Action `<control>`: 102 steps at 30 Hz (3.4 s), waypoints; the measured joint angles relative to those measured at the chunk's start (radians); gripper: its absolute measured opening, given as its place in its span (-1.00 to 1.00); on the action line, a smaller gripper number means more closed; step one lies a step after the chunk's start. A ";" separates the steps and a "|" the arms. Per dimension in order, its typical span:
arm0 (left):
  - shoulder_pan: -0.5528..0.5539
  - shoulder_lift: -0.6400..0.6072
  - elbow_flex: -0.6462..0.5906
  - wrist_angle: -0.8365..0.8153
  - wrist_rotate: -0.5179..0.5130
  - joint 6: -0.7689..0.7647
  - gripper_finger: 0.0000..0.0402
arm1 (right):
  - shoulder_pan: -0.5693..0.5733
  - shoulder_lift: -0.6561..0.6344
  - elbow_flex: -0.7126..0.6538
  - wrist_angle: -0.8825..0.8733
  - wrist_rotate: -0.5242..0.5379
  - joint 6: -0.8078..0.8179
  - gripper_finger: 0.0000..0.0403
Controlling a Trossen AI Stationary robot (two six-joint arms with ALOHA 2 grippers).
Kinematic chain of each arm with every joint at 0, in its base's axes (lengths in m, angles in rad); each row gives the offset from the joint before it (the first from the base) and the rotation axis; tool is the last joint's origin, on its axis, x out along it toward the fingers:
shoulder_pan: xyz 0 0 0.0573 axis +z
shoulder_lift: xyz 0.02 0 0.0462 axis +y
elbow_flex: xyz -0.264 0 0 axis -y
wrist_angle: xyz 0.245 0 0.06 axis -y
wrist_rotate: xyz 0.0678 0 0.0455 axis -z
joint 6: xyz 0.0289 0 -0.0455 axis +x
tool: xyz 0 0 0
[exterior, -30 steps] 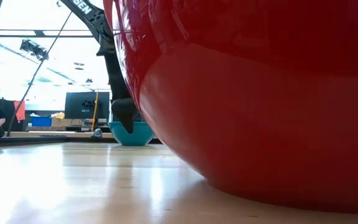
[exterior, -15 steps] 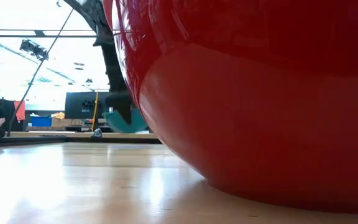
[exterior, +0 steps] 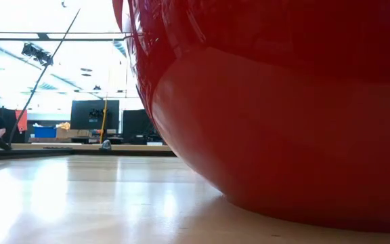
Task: Nest bowls inside each other
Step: Stack the blue bowl on top of the green bowl, then stack the pink bowl on top of the blue bowl
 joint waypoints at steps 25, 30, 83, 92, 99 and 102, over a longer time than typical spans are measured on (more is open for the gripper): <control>-0.227 0.386 0.399 -0.080 -0.007 0.109 -0.96 | -0.089 -0.338 -0.120 -0.120 0.038 0.086 -0.06; -0.258 0.380 0.489 -0.122 0.010 0.147 -0.96 | -0.089 -0.340 -0.120 -0.114 0.038 0.076 -0.06; -0.286 0.622 0.516 -0.075 0.241 -0.182 0.02 | -0.091 -0.337 -0.120 -0.110 -0.014 0.088 -0.06; -0.263 0.522 0.520 -0.110 0.238 -0.167 -0.08 | -0.091 -0.337 -0.126 -0.101 -0.021 0.099 -0.06; -0.210 0.464 0.518 -0.198 0.180 -0.092 -0.14 | -0.093 -0.335 -0.145 -0.079 -0.017 0.112 -0.06; -0.163 0.441 0.520 -0.254 0.175 -0.061 -0.16 | -0.088 -0.335 -0.145 -0.062 -0.017 0.114 -0.06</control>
